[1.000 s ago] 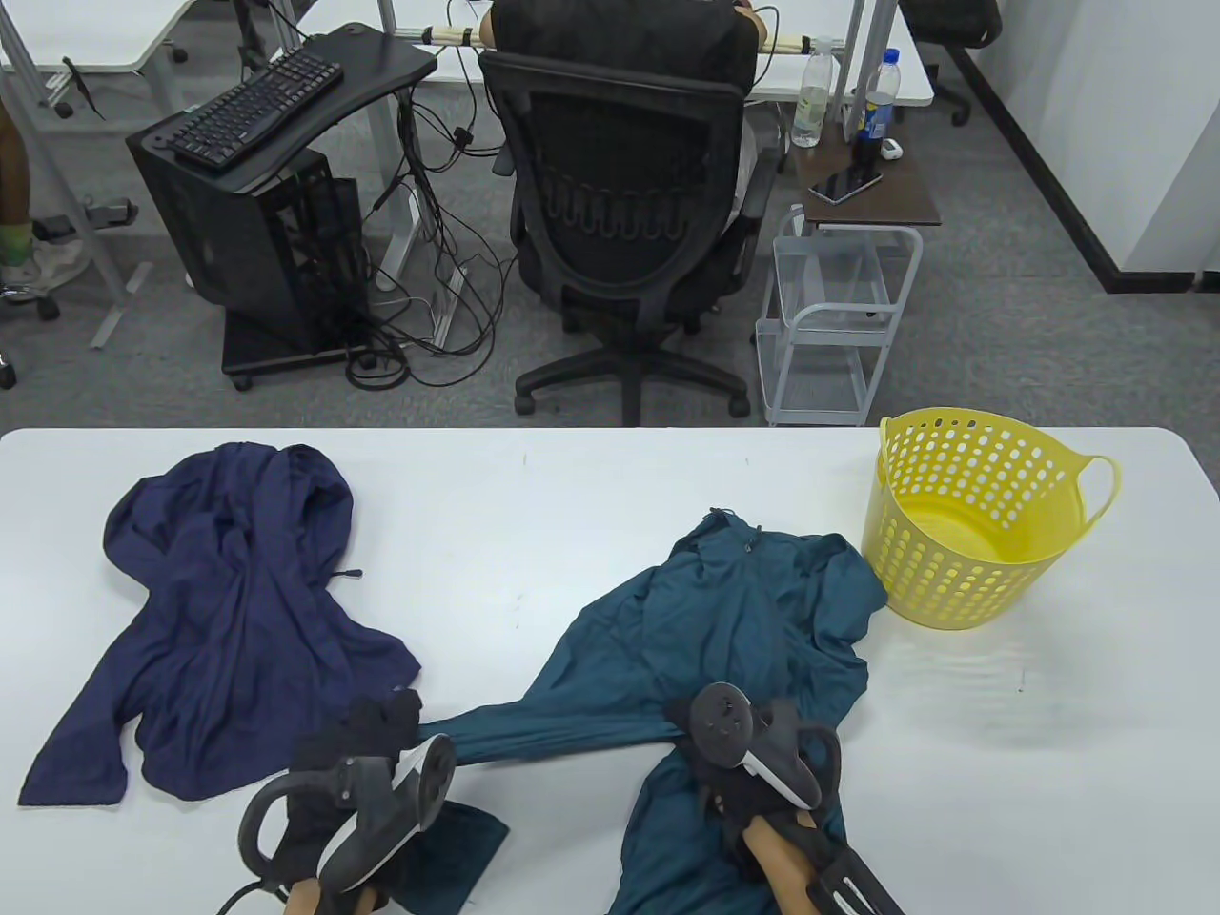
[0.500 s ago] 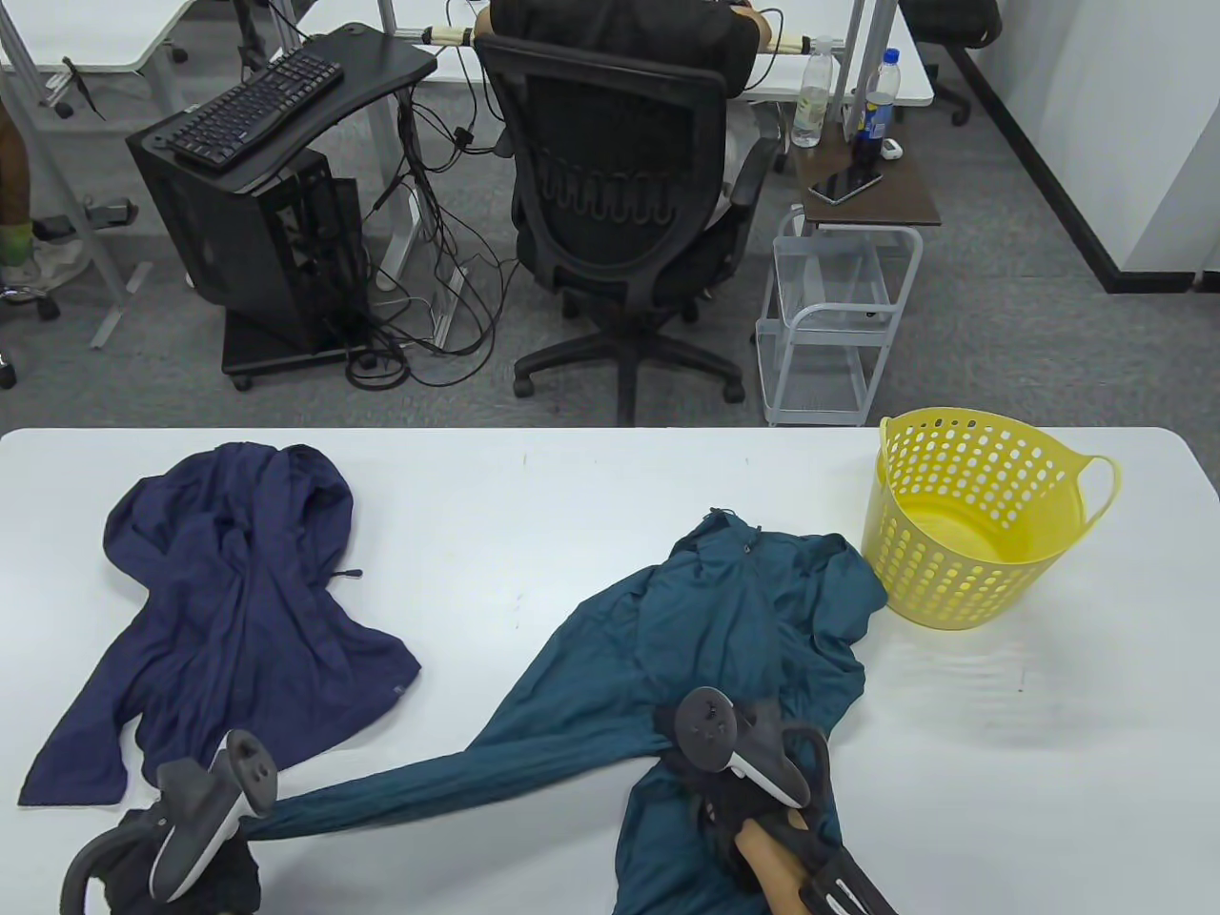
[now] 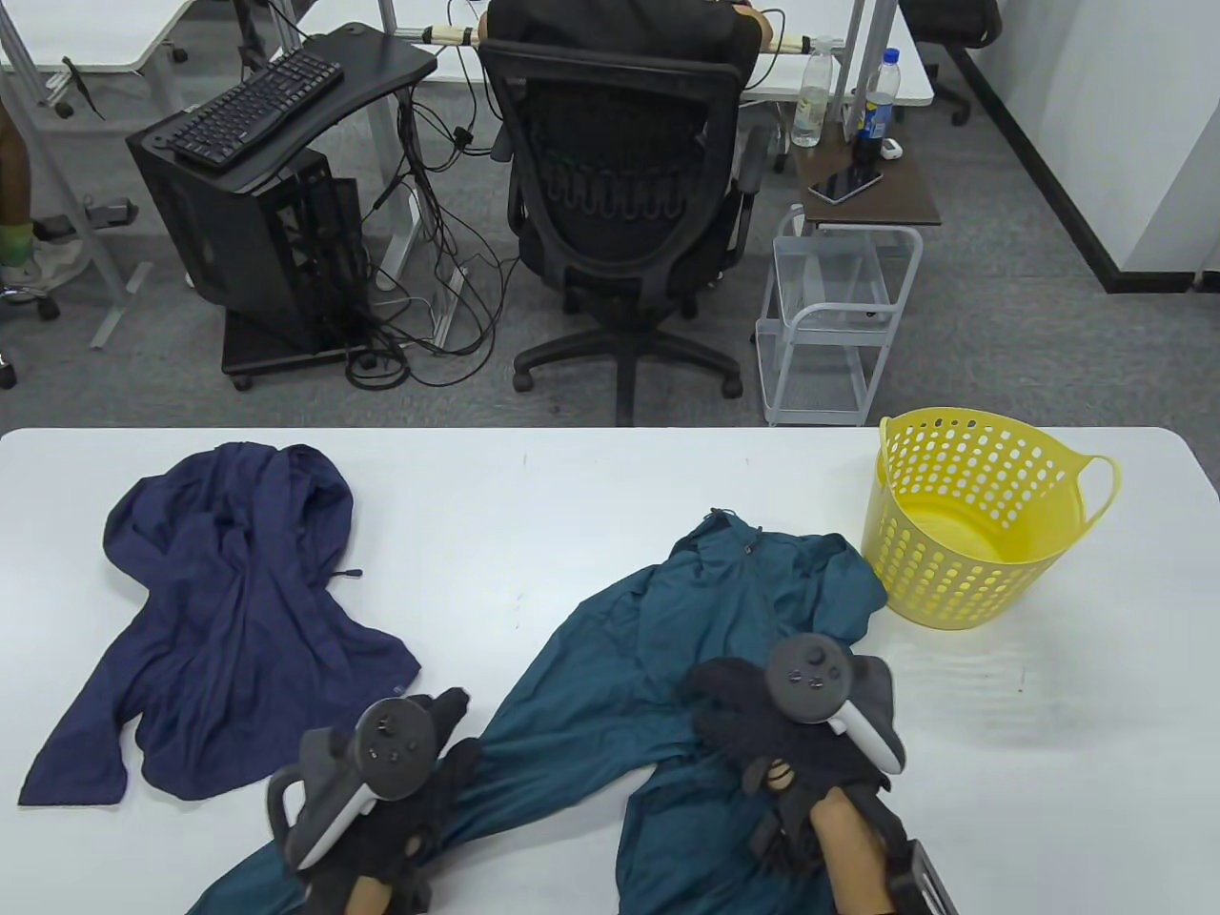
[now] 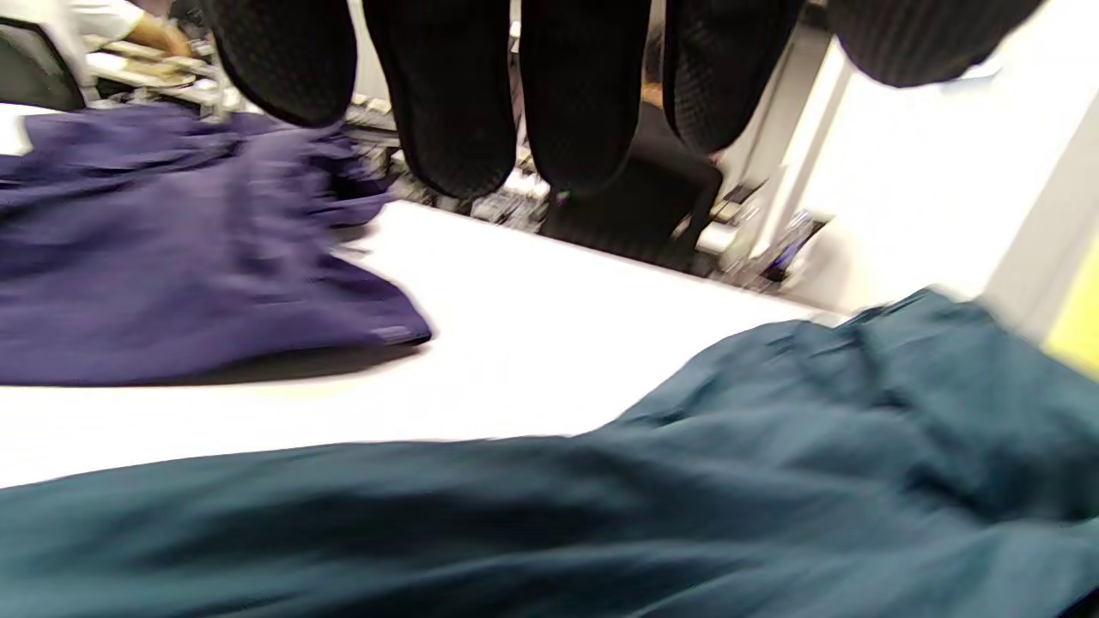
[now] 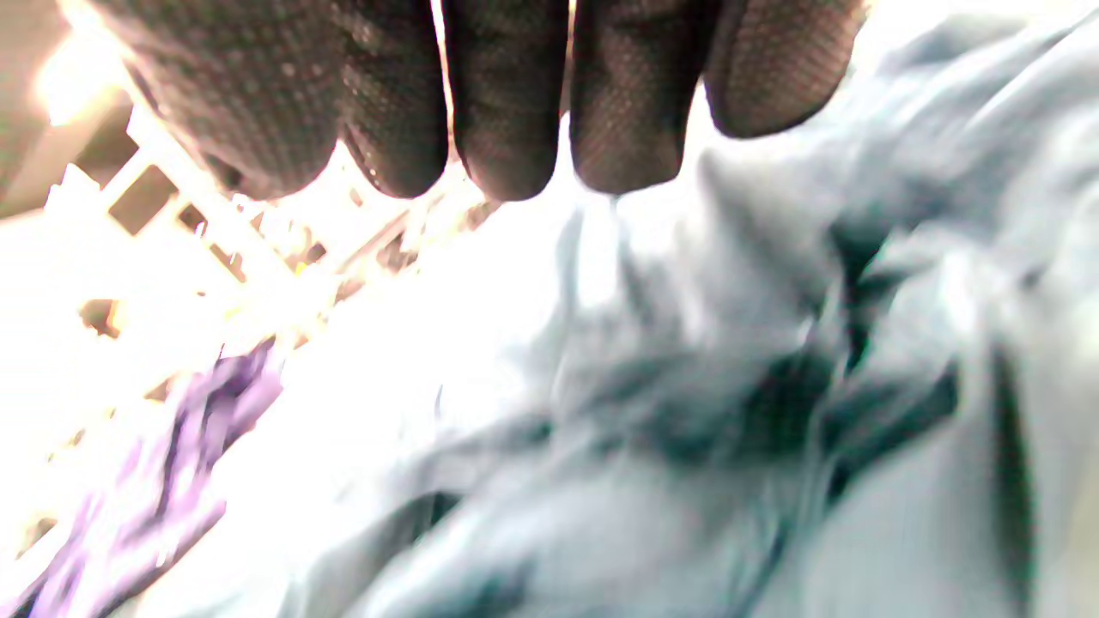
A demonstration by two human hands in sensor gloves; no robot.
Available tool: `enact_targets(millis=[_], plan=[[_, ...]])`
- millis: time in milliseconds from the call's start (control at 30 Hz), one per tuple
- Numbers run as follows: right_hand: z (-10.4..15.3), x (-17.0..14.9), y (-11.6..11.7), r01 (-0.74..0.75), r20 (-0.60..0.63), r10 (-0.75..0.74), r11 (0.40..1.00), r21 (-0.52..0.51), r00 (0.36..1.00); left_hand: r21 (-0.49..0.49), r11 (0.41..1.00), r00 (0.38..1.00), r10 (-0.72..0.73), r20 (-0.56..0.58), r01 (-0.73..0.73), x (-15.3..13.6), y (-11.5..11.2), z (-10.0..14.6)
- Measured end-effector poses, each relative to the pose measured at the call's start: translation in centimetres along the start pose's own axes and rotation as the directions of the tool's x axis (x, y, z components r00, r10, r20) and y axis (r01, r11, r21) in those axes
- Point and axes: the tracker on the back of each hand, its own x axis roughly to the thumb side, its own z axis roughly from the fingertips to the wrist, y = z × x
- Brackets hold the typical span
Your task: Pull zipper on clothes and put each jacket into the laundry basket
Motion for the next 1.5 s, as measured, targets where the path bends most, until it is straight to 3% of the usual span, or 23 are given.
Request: enact_targets(millis=[100, 167, 333, 467, 600, 700, 767, 900, 967, 1033, 1167, 1200, 1233, 1300, 1367, 1433, 1500], plan=[[0.3, -4.0, -2.5, 0.041, -0.145, -0.067, 0.984, -0.174, 0.987, -0.019, 0.997, 0.996, -0.071, 0.052, 0.072, 4.0, -1.7, -1.4], [0.5, -6.8, -2.8, 0.068, -0.207, -0.120, 0.967, -0.244, 0.971, -0.020, 0.990, 0.987, -0.136, 0.085, 0.138, 6.3, -2.7, -2.1], [0.9, -10.5, -2.3, 0.052, -0.301, -0.144, 0.955, -0.293, 0.943, 0.039, 0.972, 0.965, -0.236, 0.113, 0.233, 9.8, -5.2, -4.5], [-0.1, -10.1, -0.8, -0.132, -0.336, 0.054, 0.968, -0.215, 0.940, 0.137, 0.960, 0.960, -0.259, 0.105, 0.244, 10.2, -7.0, -4.7], [-2.0, -9.9, 1.6, -0.206, -0.391, 0.150, 0.973, -0.105, 0.908, 0.198, 0.945, 0.952, -0.285, 0.113, 0.260, 9.2, -7.8, -3.8], [-2.6, -9.4, 2.5, -0.299, -0.412, 0.213, 0.942, -0.155, 0.886, 0.169, 0.947, 0.950, -0.293, 0.106, 0.273, 8.7, -8.2, -3.4], [-2.4, -8.5, 2.5, -0.321, -0.358, 0.240, 0.929, -0.186, 0.902, 0.189, 0.949, 0.954, -0.276, 0.114, 0.252, 8.8, -8.0, -3.2], [-0.7, -5.4, 2.4, -0.162, -0.159, 0.121, 0.946, -0.282, 0.980, 0.268, 0.951, 0.964, -0.203, 0.171, 0.152, 9.8, -7.4, -2.2], [0.6, -3.5, 2.7, -0.063, -0.028, 0.057, 0.957, -0.282, 0.998, 0.328, 0.942, 0.964, -0.156, 0.218, 0.078, 10.5, -7.0, -1.4], [1.7, -2.1, 3.3, 0.010, 0.067, 0.006, 0.971, -0.241, 0.998, 0.324, 0.945, 0.953, -0.136, 0.269, 0.044, 11.2, -7.1, -1.1], [2.9, 0.2, 4.9, 0.074, 0.206, -0.072, 0.997, -0.003, 0.976, 0.131, 0.983, 0.921, -0.170, 0.350, 0.132, 11.7, -8.6, -1.8], [2.9, 0.5, 5.3, 0.102, 0.214, -0.116, 0.992, 0.073, 0.970, 0.129, 0.978, 0.918, -0.199, 0.344, 0.164, 11.5, -9.0, -1.9], [2.8, 0.6, 5.7, 0.137, 0.189, -0.178, 0.968, 0.212, 0.966, 0.151, 0.966, 0.918, -0.246, 0.311, 0.208, 11.2, -9.3, -2.0], [2.6, 0.1, 5.7, 0.160, 0.161, -0.219, 0.935, 0.317, 0.962, 0.159, 0.952, 0.913, -0.296, 0.279, 0.260, 10.6, -9.6, -2.4], [2.4, -0.8, 4.8, 0.191, 0.136, -0.238, 0.937, 0.293, 0.962, 0.128, 0.953, 0.918, -0.298, 0.262, 0.273, 10.0, -9.8, -2.7], [2.4, -1.7, 3.4, 0.215, 0.113, -0.236, 0.962, 0.167, 0.965, 0.112, 0.956, 0.923, -0.291, 0.251, 0.271, 9.6, -9.8, -2.8], [2.5, -2.5, 2.0, 0.187, 0.096, -0.184, 0.982, -0.027, 0.978, 0.105, 0.951, 0.918, -0.308, 0.249, 0.290, 9.7, -9.7, -2.8]])
